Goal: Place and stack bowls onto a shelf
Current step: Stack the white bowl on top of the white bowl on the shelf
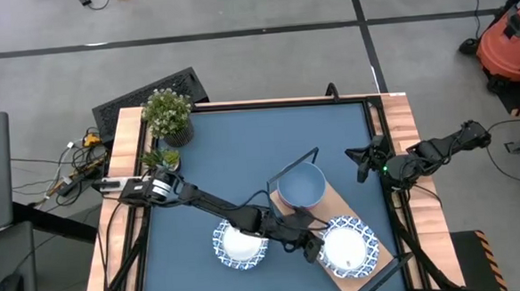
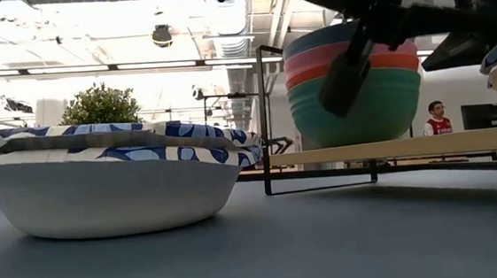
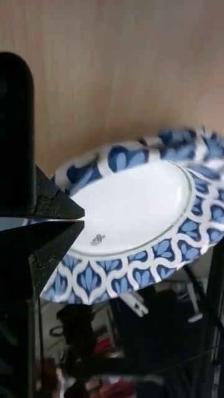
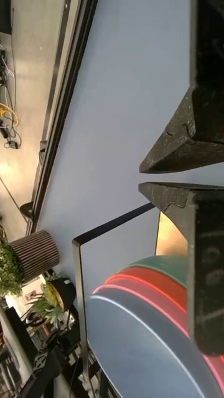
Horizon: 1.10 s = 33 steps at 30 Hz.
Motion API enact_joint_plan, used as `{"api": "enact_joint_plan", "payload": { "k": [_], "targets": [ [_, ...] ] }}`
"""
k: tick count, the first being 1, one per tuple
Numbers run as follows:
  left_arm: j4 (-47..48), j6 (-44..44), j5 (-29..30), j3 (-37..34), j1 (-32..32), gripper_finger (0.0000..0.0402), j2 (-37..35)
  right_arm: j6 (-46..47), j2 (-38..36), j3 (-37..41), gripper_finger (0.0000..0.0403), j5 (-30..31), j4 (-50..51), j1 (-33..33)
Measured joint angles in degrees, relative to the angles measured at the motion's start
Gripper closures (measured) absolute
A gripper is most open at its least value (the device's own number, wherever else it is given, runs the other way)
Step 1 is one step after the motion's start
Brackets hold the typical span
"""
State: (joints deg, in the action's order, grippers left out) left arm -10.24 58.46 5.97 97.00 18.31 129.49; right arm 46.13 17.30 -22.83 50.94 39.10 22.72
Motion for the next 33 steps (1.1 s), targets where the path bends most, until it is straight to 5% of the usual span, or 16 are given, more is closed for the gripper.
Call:
{"api": "enact_joint_plan", "payload": {
  "k": [13,20,23,28,33],
  "targets": [
    [-2.36,-4.08,2.5,-0.04,0.44,0.0401,-1.91,0.22,-0.02,0.0,0.034,-0.88,-1.32,0.09],
    [-4.99,-6.49,3.13,0.03,0.94,0.0401,-3.21,-5.46,0.24,0.0,0.034,-17.82,-5.05,2.07],
    [-5.78,-5.03,-3.36,-0.01,1.06,0.0401,-4.12,-5.07,0.32,0.0,0.034,-19.94,-5.27,3.38],
    [11.76,-2.06,-8.49,-0.01,4.55,0.0401,-10.22,-3.08,0.32,0.0,0.034,-19.65,-4.94,4.3],
    [38.7,-0.85,3.48,-0.01,9.38,0.0401,-16.82,-2.99,0.42,0.0,0.034,-18.84,-4.9,4.15]
  ]
}}
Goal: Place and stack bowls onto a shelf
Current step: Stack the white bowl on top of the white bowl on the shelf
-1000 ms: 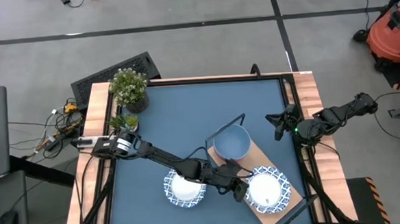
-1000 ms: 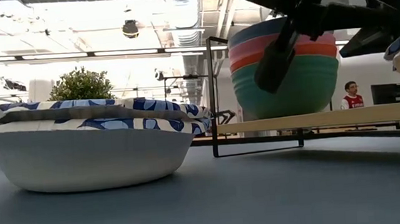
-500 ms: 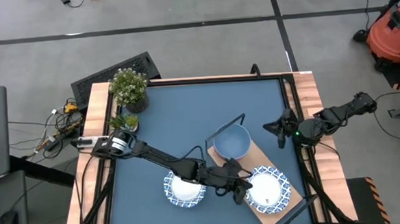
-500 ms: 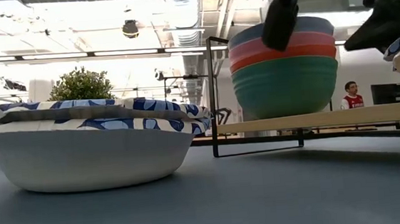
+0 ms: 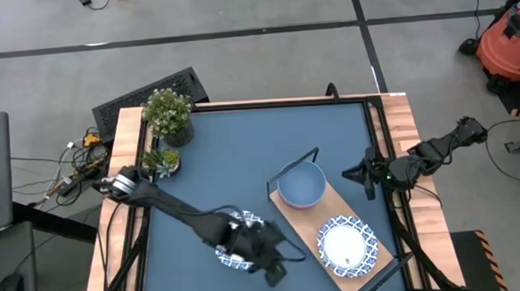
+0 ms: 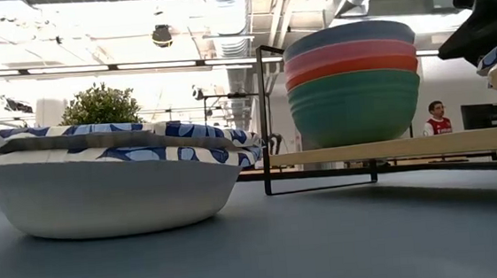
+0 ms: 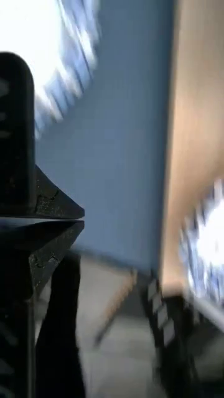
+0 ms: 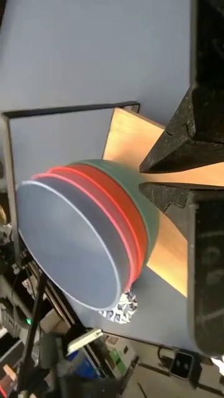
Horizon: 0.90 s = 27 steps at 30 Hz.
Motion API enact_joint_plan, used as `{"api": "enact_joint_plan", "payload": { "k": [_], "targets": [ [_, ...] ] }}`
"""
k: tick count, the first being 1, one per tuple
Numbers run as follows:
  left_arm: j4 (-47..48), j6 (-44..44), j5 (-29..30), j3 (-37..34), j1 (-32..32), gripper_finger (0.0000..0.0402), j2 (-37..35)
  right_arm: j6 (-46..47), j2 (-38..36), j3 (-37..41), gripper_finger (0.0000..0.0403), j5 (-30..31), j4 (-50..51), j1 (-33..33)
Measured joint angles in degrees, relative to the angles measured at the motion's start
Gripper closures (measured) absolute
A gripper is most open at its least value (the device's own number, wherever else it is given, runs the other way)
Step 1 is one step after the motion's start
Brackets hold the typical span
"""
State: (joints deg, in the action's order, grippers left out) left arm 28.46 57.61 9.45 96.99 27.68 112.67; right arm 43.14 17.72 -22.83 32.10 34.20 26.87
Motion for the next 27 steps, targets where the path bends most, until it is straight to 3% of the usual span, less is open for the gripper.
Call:
{"api": "enact_joint_plan", "payload": {
  "k": [4,12,18,27],
  "targets": [
    [11.7,2.93,8.79,0.0,4.16,0.0395,-2.07,0.39,0.0,0.0,0.034,1.3,0.05,0.0],
    [13.9,1.07,8.54,-0.25,10.25,0.0308,0.99,0.43,0.0,0.0,0.034,2.79,0.04,0.0],
    [18.88,-1.45,2.46,-0.87,11.4,0.0237,4.62,0.55,0.02,0.0,0.034,2.84,0.0,0.0],
    [26.61,-1.61,7.64,-0.73,11.93,0.0225,2.83,2.31,0.0,0.0,0.034,4.04,0.06,0.0]
  ]
}}
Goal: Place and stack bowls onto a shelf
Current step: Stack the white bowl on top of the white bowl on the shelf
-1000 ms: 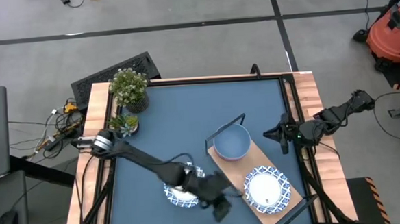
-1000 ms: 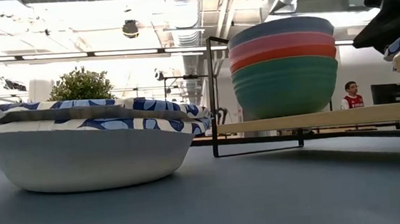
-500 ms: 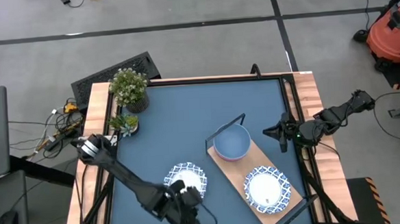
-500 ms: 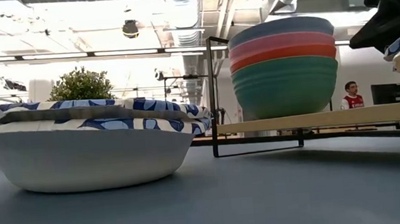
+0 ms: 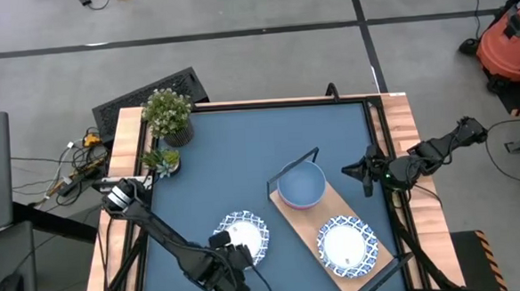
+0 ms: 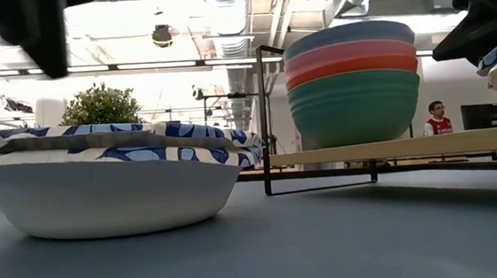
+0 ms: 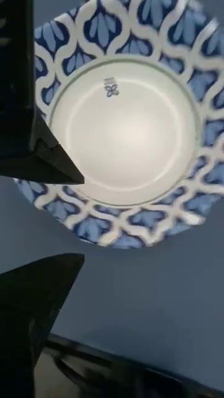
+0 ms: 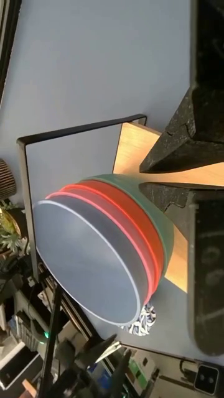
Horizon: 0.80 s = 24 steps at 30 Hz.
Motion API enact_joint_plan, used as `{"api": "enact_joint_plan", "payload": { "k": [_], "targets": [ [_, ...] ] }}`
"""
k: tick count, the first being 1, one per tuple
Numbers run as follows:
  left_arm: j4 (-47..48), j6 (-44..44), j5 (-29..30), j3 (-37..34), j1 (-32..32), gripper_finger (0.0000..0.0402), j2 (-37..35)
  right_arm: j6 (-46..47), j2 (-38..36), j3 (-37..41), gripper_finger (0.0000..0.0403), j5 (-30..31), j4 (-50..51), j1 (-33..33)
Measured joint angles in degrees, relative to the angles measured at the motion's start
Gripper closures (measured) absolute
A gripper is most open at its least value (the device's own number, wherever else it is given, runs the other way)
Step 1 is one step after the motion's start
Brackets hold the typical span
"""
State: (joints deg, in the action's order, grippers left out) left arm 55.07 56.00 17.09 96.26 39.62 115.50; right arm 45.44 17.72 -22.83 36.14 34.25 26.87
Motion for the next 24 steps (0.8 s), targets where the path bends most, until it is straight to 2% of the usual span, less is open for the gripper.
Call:
{"api": "enact_joint_plan", "payload": {
  "k": [7,16,24],
  "targets": [
    [-3.73,-8.08,-2.78,-1.03,0.15,0.0234,0.83,0.18,0.0,0.0,0.034,0.0,0.01,0.0],
    [-3.89,-8.42,-4.77,-5.43,0.15,0.0235,1.17,0.23,0.0,0.0,0.034,-0.02,-0.01,0.0],
    [-6.2,-9.27,-5.93,-5.65,-0.01,0.0249,1.14,0.21,0.0,0.0,0.034,-0.02,-0.01,-0.01]
  ]
}}
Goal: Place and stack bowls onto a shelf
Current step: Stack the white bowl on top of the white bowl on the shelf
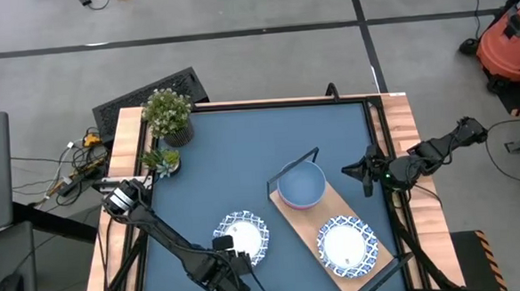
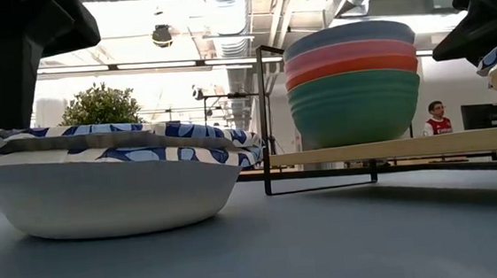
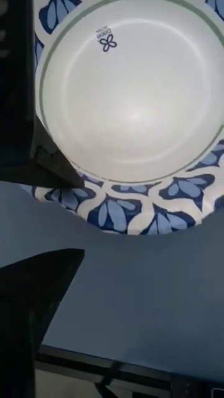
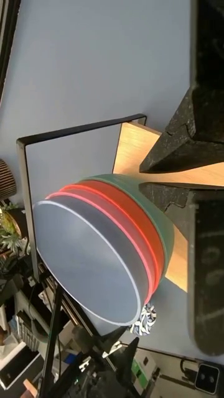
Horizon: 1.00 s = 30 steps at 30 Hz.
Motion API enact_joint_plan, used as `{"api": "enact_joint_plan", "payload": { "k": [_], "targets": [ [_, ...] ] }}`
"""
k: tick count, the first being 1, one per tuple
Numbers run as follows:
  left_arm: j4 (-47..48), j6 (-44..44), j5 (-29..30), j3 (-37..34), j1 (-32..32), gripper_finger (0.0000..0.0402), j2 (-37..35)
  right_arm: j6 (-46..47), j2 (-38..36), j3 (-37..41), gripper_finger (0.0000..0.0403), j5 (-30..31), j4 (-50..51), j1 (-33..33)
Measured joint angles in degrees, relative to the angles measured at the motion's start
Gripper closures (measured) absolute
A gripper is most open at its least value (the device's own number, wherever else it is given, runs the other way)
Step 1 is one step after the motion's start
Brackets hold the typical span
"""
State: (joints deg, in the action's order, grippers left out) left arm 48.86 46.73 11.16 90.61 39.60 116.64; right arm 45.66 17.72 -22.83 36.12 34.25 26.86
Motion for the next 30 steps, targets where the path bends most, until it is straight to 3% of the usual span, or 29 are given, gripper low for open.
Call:
{"api": "enact_joint_plan", "payload": {
  "k": [22,30],
  "targets": [
    [-1.09,-6.46,-3.92,0.0,-3.48,0.0395,0.0,-0.03,0.0,0.0,0.034,0.0,0.01,0.01],
    [-0.68,-3.14,-4.85,1.77,-3.84,0.0401,-0.04,-0.07,0.0,0.0,0.034,0.0,0.01,0.01]
  ]
}}
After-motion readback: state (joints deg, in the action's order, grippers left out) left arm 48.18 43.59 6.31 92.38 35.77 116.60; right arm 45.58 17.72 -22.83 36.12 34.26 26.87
